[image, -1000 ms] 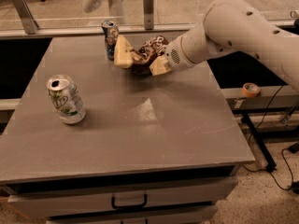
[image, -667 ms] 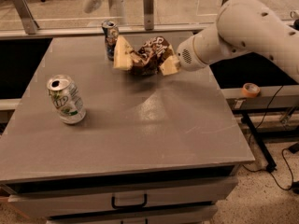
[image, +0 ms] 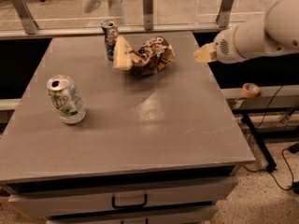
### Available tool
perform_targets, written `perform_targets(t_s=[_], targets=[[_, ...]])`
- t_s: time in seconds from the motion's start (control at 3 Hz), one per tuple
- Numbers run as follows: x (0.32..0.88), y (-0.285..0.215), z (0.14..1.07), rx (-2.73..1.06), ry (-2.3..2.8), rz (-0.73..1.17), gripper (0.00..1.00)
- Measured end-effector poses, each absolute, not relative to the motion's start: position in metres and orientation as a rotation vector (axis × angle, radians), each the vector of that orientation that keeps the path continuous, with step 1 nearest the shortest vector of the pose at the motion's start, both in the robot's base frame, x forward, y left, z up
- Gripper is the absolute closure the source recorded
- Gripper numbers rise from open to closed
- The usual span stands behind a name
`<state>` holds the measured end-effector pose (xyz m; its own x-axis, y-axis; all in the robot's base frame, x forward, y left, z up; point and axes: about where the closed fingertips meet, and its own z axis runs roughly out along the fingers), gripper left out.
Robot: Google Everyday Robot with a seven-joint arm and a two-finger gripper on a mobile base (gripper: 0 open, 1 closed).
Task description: Move brown chip bag near redbull can
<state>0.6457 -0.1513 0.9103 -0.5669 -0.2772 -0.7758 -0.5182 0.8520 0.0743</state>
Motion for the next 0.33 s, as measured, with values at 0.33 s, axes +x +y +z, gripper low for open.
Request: perform_targets(t_s=[0.33], targets=[[0.6332, -0.1808, 0.9510, -0.476, 2.113, 0.319, 0.82]])
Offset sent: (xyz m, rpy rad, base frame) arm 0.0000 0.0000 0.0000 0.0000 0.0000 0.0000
